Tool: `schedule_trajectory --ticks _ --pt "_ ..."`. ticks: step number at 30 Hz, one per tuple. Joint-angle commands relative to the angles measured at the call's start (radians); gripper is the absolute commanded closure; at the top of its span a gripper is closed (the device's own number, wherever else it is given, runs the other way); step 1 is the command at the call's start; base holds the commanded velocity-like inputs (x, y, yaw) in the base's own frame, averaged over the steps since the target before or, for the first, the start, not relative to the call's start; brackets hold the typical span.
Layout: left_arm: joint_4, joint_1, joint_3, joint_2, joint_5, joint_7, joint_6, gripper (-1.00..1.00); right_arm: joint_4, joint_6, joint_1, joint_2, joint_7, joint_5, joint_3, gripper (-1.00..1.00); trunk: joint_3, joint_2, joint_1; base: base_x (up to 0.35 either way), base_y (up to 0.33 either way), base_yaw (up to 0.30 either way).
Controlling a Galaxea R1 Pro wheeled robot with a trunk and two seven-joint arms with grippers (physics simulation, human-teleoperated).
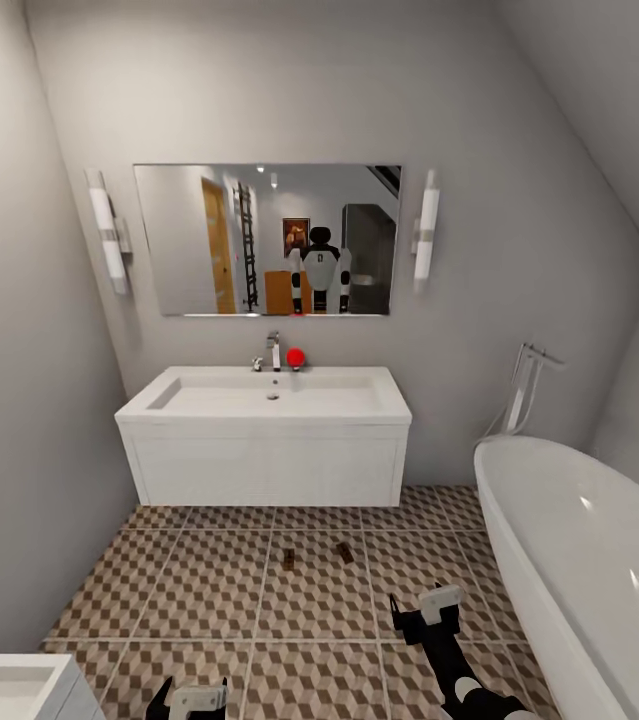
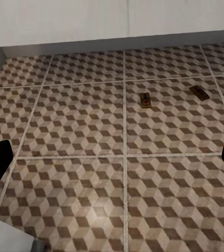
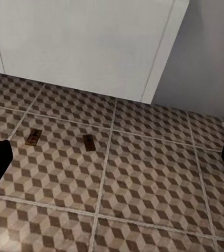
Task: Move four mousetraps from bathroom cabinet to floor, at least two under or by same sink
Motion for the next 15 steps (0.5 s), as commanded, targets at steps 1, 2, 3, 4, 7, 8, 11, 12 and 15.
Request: schedule_trajectory --ticks 1,2,3,4,7,8,11,12,15 --pt "0.004 -0.002 -0.009 -0.001 0.007 0.002 -0.006 -1.00 0.001 -0.001 -0.001 0.000 -0.010 0.006 0.006 -1.00 0.002 0.006 -0.004 0.000 0.000 0.000" --pt "0.004 -0.002 -0.009 -0.001 0.007 0.002 -0.006 -1.00 0.001 -0.001 -0.001 0.000 -0.010 0.006 0.006 -1.00 0.005 0.013 -0.008 0.000 0.000 0.000" --pt "0.004 -0.002 -0.009 -0.001 0.007 0.002 -0.006 -1.00 0.001 -0.001 -0.001 0.000 -0.010 0.006 0.006 -1.00 0.008 0.020 -0.011 0.000 0.000 0.000" --pt "0.004 -0.002 -0.009 -0.001 0.007 0.002 -0.006 -1.00 0.001 -0.001 -0.001 0.000 -0.010 0.006 0.006 -1.00 0.011 0.027 -0.015 0.000 0.000 0.000" --pt "0.004 -0.002 -0.009 -0.001 0.007 0.002 -0.006 -1.00 0.001 -0.001 -0.001 0.000 -0.010 0.006 0.006 -1.00 0.021 0.048 -0.027 0.000 0.000 0.000" --pt "0.004 -0.002 -0.009 -0.001 0.007 0.002 -0.006 -1.00 0.001 -0.001 -0.001 0.000 -0.010 0.006 0.006 -1.00 0.024 0.055 -0.031 0.000 0.000 0.000" --pt "0.004 -0.002 -0.008 -0.001 0.007 0.002 -0.006 -1.00 0.001 0.000 -0.001 0.000 -0.010 0.006 0.006 -1.00 0.033 0.076 -0.042 0.000 0.000 0.000" --pt "0.004 -0.002 -0.008 -0.001 0.007 0.002 -0.006 -1.00 0.001 -0.001 -0.001 0.000 -0.010 0.006 0.006 -1.00 0.036 0.083 -0.046 0.000 0.000 0.000" --pt "0.004 -0.002 -0.009 -0.001 0.007 0.002 -0.006 -1.00 0.001 -0.001 -0.001 0.000 -0.010 0.006 0.006 -1.00 0.046 0.104 -0.057 0.000 0.000 0.000"
